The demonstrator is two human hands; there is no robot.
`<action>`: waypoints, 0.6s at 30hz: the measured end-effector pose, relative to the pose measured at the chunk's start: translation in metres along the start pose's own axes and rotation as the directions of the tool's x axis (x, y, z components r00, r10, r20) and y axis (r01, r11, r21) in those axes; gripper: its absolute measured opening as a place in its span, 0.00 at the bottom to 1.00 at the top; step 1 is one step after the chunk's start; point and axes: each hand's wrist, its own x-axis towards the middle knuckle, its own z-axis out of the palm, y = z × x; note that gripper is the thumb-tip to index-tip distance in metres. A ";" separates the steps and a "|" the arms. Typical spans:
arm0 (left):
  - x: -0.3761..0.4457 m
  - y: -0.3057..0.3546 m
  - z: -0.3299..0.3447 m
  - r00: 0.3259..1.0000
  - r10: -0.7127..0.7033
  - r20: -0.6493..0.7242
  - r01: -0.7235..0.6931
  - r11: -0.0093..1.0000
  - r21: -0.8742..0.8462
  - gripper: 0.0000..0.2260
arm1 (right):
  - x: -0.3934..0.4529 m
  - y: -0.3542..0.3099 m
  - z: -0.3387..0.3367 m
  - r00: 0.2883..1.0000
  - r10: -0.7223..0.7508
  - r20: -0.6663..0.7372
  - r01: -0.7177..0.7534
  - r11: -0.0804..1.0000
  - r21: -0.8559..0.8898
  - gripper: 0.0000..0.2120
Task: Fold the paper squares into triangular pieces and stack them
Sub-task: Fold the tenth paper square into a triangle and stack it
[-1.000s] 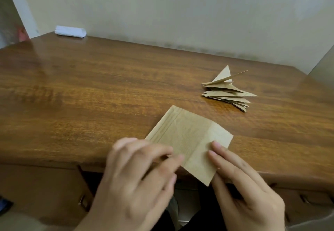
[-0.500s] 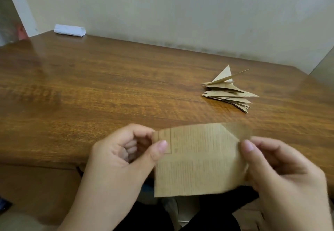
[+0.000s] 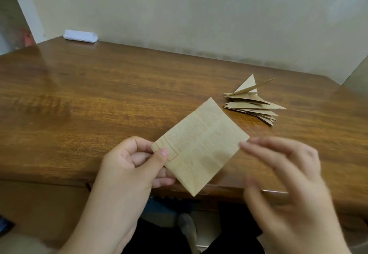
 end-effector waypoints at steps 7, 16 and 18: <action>-0.009 -0.008 0.006 0.999 0.029 0.028 -0.033 0.984 0.176 0.13 | -0.006 0.004 0.022 0.970 -0.174 0.169 0.174 0.985 0.014 0.10; 0.002 -0.031 -0.027 0.670 0.430 0.605 -0.739 0.309 0.598 0.12 | -0.004 0.024 0.019 0.926 -0.136 0.353 0.068 0.978 0.199 0.11; 0.004 -0.035 -0.027 0.663 0.438 0.607 -0.745 0.306 0.593 0.12 | -0.002 0.023 0.016 0.914 -0.106 0.391 0.019 0.975 0.221 0.12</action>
